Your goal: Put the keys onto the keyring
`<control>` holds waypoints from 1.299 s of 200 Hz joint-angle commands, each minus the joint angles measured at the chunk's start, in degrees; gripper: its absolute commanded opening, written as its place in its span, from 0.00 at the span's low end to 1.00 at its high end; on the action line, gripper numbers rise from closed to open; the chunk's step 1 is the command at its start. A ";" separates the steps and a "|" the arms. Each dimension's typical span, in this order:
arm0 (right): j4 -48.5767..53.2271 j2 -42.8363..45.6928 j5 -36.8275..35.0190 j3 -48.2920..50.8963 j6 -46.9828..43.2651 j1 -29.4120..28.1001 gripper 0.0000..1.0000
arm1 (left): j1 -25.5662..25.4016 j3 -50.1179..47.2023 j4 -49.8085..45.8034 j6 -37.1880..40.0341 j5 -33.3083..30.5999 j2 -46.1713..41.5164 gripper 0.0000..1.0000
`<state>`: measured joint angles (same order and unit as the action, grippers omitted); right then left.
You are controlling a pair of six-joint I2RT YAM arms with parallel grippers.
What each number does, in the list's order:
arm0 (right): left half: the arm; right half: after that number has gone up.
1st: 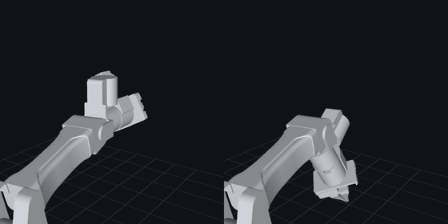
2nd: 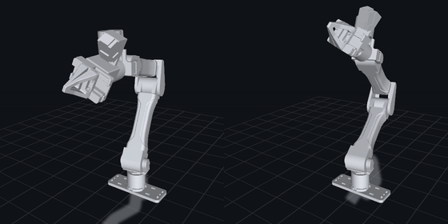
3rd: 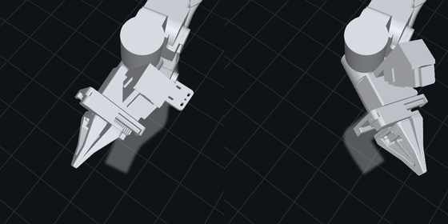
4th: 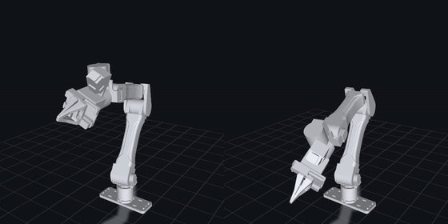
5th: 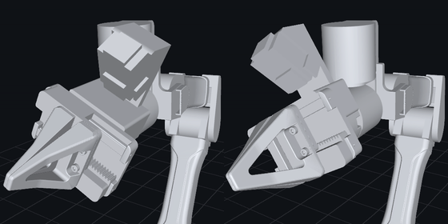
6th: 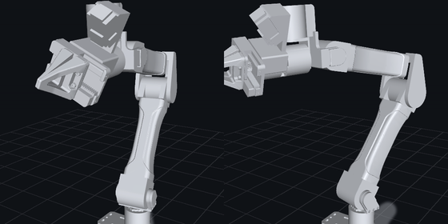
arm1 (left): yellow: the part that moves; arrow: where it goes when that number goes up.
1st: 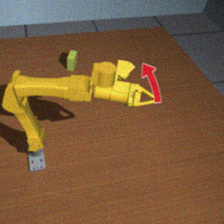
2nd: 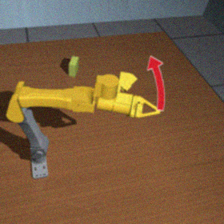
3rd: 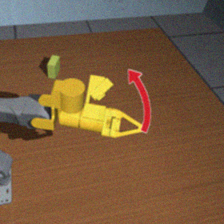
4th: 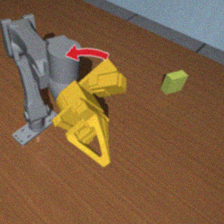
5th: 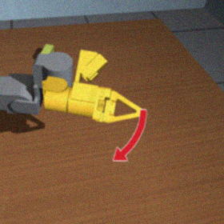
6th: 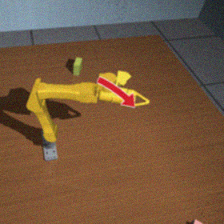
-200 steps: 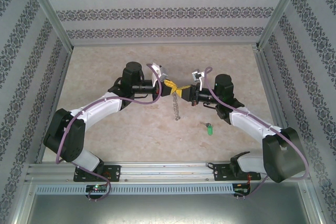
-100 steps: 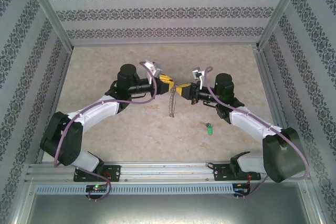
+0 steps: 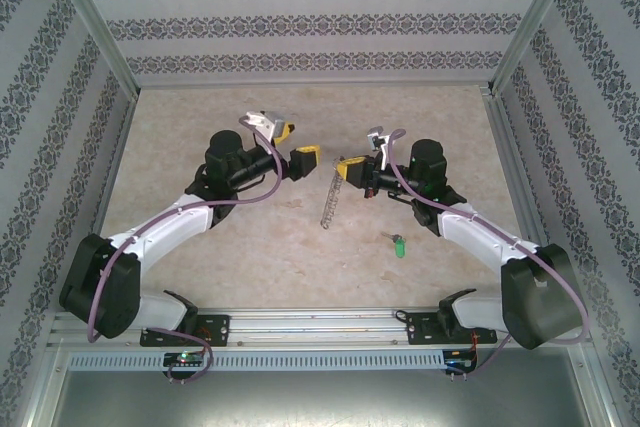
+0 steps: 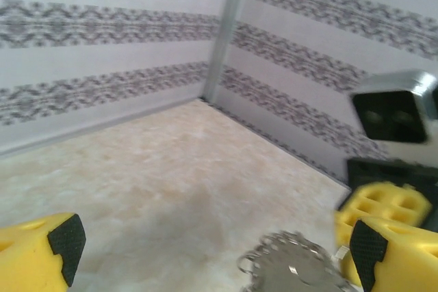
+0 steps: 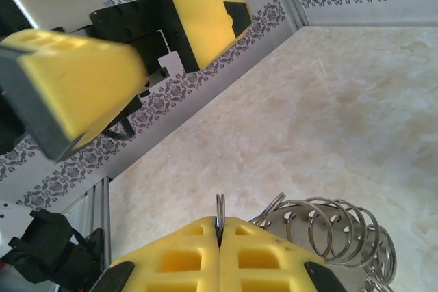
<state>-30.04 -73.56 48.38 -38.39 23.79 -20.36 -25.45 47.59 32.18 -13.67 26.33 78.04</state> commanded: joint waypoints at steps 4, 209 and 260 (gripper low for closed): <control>-1.45 2.08 -0.81 -2.38 -1.21 0.69 0.00 | 0.80 0.66 0.14 -6.11 -10.67 -1.96 1.00; -3.25 -1.51 0.43 -5.11 -3.30 -0.38 0.00 | 0.94 6.37 -4.16 -6.80 18.92 5.13 0.62; -4.28 -3.00 0.84 -4.46 -3.36 -0.34 0.00 | 1.00 5.51 2.80 -13.46 24.13 6.88 0.50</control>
<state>-30.22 -76.97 47.05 -41.63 22.00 -20.40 -24.99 52.62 28.40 -22.31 45.76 84.31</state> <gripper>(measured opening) 0.065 0.526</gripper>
